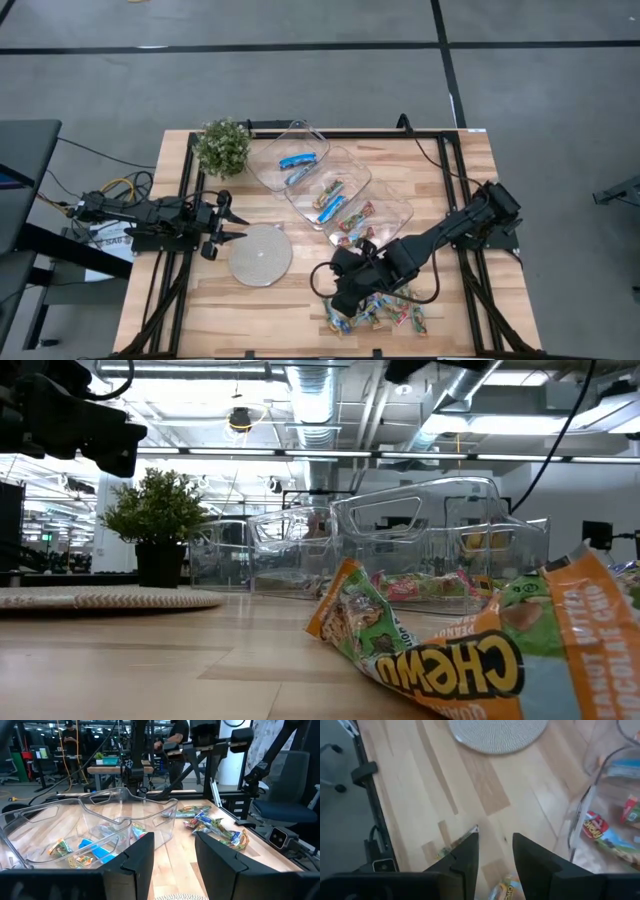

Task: Pick and place Granola Bars by type
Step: Put the yellow granola bar into the middle transparent bin

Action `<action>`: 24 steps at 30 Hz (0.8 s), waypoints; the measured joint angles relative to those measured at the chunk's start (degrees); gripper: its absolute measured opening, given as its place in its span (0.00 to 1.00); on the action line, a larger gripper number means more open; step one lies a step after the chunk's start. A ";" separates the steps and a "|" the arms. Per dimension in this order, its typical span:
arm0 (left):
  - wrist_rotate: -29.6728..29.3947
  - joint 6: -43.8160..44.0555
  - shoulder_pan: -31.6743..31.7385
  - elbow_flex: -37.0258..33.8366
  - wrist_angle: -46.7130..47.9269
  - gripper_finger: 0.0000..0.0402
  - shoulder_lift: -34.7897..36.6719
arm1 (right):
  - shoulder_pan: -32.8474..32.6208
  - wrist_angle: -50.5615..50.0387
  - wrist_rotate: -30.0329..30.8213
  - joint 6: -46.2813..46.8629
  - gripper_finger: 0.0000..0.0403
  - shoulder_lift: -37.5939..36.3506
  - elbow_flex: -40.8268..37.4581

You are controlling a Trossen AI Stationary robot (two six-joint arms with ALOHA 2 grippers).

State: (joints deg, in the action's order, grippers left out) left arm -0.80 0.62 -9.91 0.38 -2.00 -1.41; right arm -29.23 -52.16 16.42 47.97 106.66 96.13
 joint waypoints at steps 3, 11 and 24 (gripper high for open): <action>0.02 0.01 -0.01 -0.01 0.00 0.34 0.00 | 0.00 -1.45 0.12 0.02 0.28 0.39 2.03; 0.00 0.00 0.00 -0.02 0.00 0.34 0.00 | 0.00 -1.92 0.17 -0.03 0.28 0.38 2.28; 0.00 0.01 -0.01 -0.02 0.00 0.34 0.01 | 2.04 -5.12 -0.04 4.92 0.28 1.91 2.18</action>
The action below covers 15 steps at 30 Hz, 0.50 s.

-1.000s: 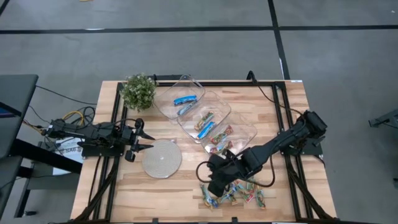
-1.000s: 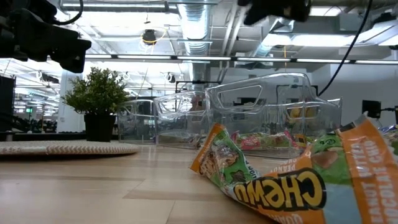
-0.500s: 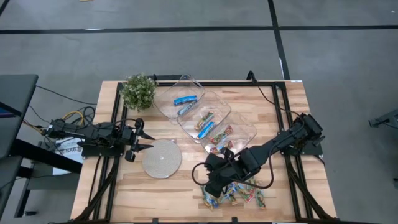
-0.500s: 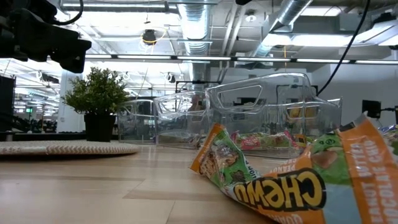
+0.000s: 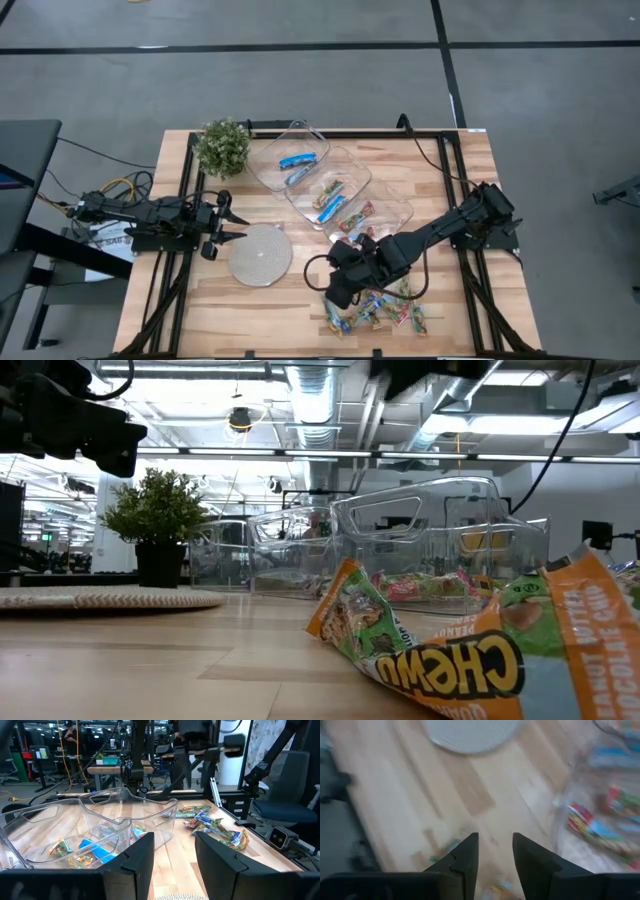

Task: Pick and place Granola Bars by type
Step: Put the yellow granola bar into the middle transparent bin

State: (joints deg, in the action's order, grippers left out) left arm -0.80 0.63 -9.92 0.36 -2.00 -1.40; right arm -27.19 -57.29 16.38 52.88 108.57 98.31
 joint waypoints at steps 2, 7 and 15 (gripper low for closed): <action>0.00 0.01 0.01 0.00 0.00 0.34 -0.01 | -0.01 -0.15 0.16 0.67 0.28 0.52 0.04; 0.01 0.01 0.00 0.01 0.00 0.34 -0.01 | -0.62 -0.44 0.02 0.70 0.28 3.06 0.45; 0.01 0.00 -0.01 0.00 0.00 0.34 0.00 | -1.71 0.62 -2.12 0.68 0.28 10.53 3.72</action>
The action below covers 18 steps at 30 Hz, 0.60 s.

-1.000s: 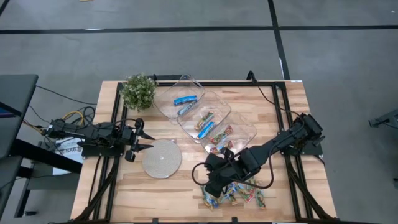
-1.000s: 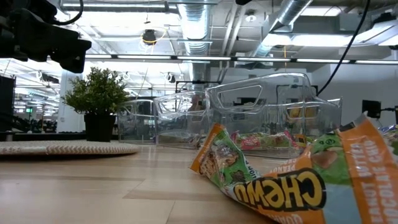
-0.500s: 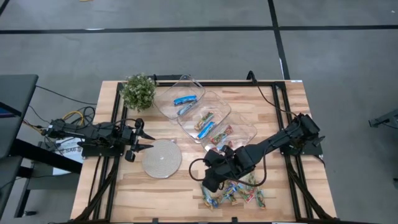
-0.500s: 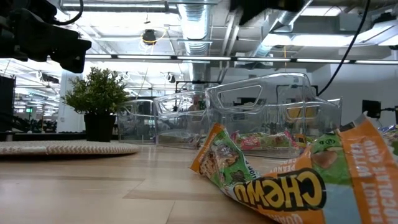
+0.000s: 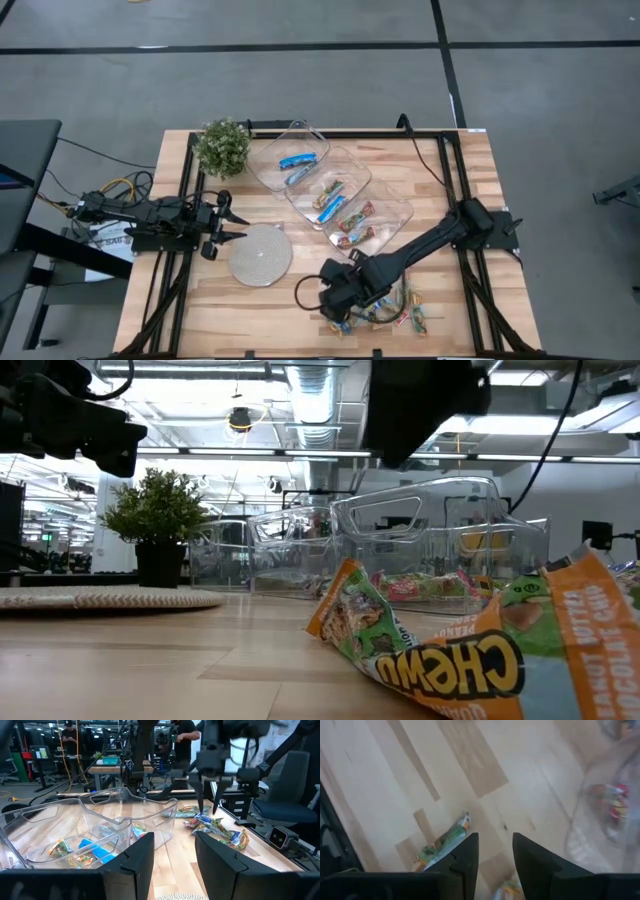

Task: Pick and place Granola Bars by type
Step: Put the yellow granola bar into the middle transparent bin

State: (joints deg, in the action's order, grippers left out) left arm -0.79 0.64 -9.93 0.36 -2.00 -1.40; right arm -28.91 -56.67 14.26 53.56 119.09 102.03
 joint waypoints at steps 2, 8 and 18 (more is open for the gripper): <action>-0.01 0.00 0.00 0.00 0.00 0.34 0.01 | -0.13 -0.26 0.00 0.00 0.28 1.32 0.47; -0.01 0.01 0.01 0.02 0.02 0.34 -0.01 | -0.65 1.61 0.67 -0.02 0.28 3.79 1.04; -0.01 0.01 0.00 0.00 0.00 0.34 -0.01 | -1.20 4.01 -0.47 0.38 0.28 5.89 1.20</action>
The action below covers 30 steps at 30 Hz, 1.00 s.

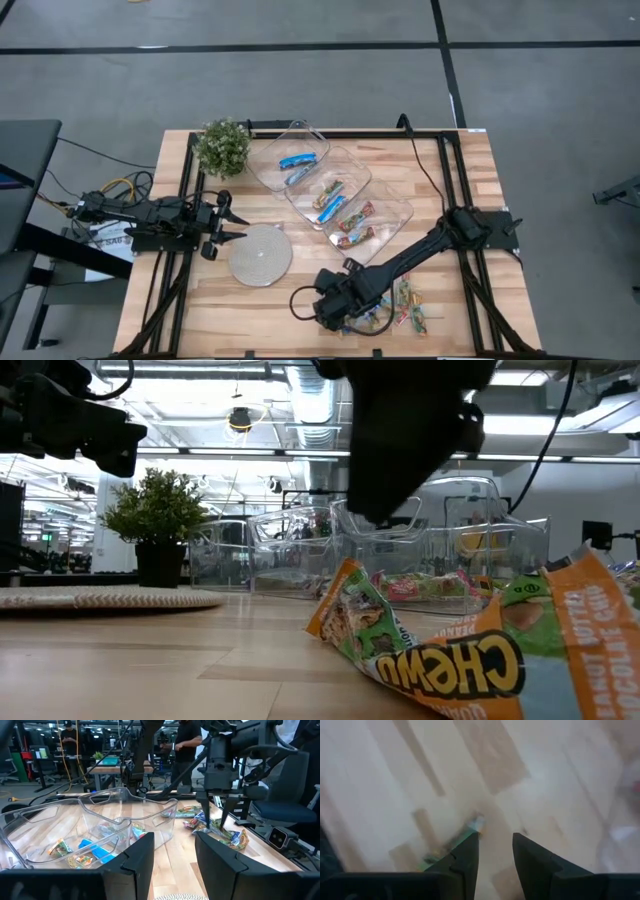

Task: Pick and place Granola Bars by type
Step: Put the yellow granola bar into the middle transparent bin

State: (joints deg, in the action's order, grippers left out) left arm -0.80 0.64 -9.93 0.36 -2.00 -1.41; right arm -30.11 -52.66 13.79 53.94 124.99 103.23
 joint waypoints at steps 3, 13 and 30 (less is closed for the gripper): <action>-0.02 0.00 0.02 0.00 0.00 0.34 0.02 | -0.19 -0.60 -1.64 2.28 0.28 0.61 -0.14; 0.00 0.00 0.01 0.00 0.00 0.34 0.01 | -0.60 1.64 -8.59 8.66 0.32 2.75 2.05; 0.00 0.00 0.01 0.01 0.00 0.34 0.01 | -1.28 3.71 -7.42 10.16 0.61 6.16 2.02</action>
State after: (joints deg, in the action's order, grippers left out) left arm -0.79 0.64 -9.93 0.37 -2.00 -1.40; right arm -31.39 -48.94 6.37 64.10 131.15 105.25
